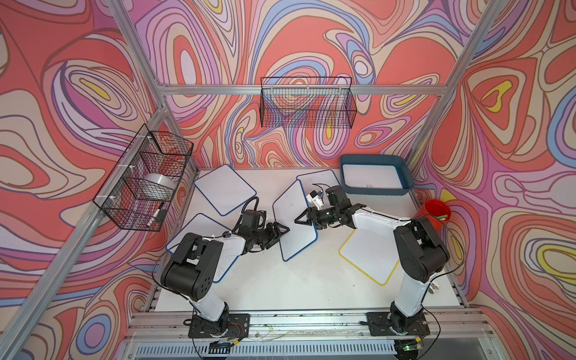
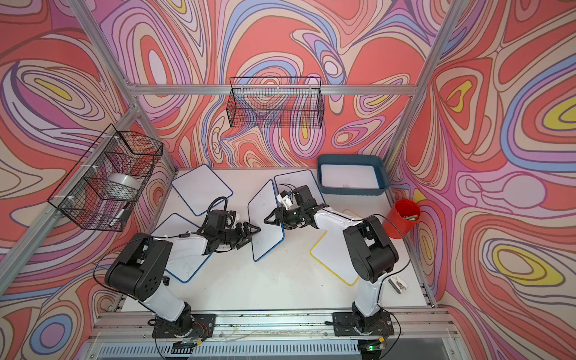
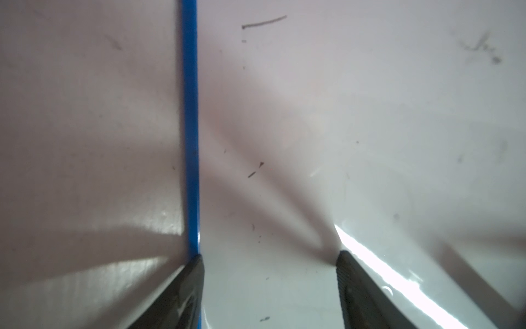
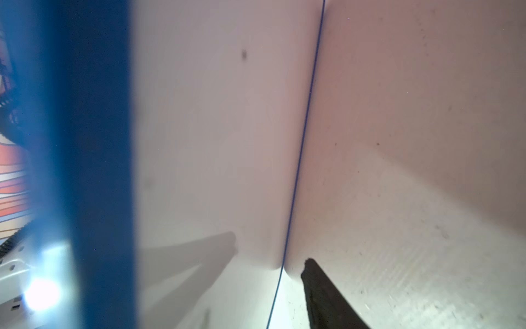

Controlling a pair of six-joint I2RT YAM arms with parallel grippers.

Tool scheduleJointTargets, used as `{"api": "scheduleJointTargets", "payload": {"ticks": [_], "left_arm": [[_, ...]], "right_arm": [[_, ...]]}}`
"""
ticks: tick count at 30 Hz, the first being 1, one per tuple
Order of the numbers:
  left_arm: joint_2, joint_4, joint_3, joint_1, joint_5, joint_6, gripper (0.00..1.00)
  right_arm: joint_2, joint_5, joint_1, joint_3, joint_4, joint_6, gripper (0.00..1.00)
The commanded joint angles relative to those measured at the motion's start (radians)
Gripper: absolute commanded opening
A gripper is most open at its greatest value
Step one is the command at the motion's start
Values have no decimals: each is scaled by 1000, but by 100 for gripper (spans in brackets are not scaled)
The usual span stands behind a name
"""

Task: Put the whiteboard into the storage box
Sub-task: Pick up the whiteboard at the center of the board.

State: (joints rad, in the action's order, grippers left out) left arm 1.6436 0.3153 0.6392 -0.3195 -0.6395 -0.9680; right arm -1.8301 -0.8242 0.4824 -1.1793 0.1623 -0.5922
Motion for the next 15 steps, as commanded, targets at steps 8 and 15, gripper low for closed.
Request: {"api": "scheduleJointTargets", "payload": {"ticks": [8,15], "left_arm": [[-25,3,-41,17,-27,26,70],[-17,31,-58,20,-44,22,70]], "right_arm": [[53,-15,-14,-102,254,153,60],[51,-16,-28,-136,277,174,55]]}}
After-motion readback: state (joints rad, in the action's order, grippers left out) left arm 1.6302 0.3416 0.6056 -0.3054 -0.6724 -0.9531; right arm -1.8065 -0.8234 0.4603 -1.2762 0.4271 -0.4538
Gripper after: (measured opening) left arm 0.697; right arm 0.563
